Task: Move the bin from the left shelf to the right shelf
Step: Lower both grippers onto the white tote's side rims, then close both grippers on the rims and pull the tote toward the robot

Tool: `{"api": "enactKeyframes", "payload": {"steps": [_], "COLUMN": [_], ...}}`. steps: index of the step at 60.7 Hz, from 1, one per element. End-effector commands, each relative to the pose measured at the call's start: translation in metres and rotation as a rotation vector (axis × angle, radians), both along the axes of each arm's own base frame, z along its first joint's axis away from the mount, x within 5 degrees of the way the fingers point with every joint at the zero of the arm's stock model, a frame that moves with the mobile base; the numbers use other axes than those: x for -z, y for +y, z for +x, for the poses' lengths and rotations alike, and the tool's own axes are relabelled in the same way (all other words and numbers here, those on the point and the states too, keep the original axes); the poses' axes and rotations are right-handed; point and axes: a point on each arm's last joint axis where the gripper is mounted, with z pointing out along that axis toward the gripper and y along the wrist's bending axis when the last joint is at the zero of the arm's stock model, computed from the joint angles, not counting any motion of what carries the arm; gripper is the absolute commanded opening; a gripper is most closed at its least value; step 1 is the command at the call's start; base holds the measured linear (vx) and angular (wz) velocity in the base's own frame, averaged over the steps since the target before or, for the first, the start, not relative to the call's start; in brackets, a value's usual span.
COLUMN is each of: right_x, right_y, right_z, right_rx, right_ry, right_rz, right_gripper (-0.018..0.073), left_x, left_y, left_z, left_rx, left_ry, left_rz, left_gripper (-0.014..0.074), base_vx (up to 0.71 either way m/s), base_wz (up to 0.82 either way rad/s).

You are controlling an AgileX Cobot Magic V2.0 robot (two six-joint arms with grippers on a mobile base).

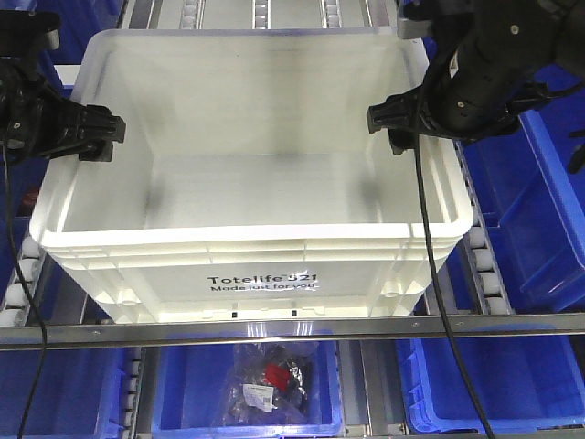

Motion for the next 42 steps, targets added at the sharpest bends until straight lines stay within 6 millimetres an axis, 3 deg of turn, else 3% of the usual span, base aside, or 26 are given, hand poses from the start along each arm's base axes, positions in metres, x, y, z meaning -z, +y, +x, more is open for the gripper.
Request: {"api": "enactKeyframes", "payload": {"steps": [1, 25, 42], "right_x": [-0.0205, -0.0190, -0.0182], "right_y": [-0.0019, -0.0010, -0.0004], "right_z": [-0.0022, -0.0048, -0.0063], "right_rx": [0.002, 0.015, 0.016], "right_ry": [-0.077, -0.043, -0.025], "right_rz": [0.019, 0.037, 0.044], "right_gripper": [0.0523, 0.0449, 0.0330], "left_x": [-0.0227, -0.0223, -0.0218], "left_y": [-0.0012, -0.0050, -0.0052], "left_z": [-0.0014, -0.0021, -0.0029], "left_rx": [0.004, -0.007, -0.010], "left_ry": [-0.112, -0.102, -0.091], "left_rz": [-0.026, -0.083, -0.086], "left_gripper": [0.0591, 0.0547, 0.0406], "base_vx": [0.00, 0.00, 0.00], "base_wz": [0.00, 0.00, 0.00]}}
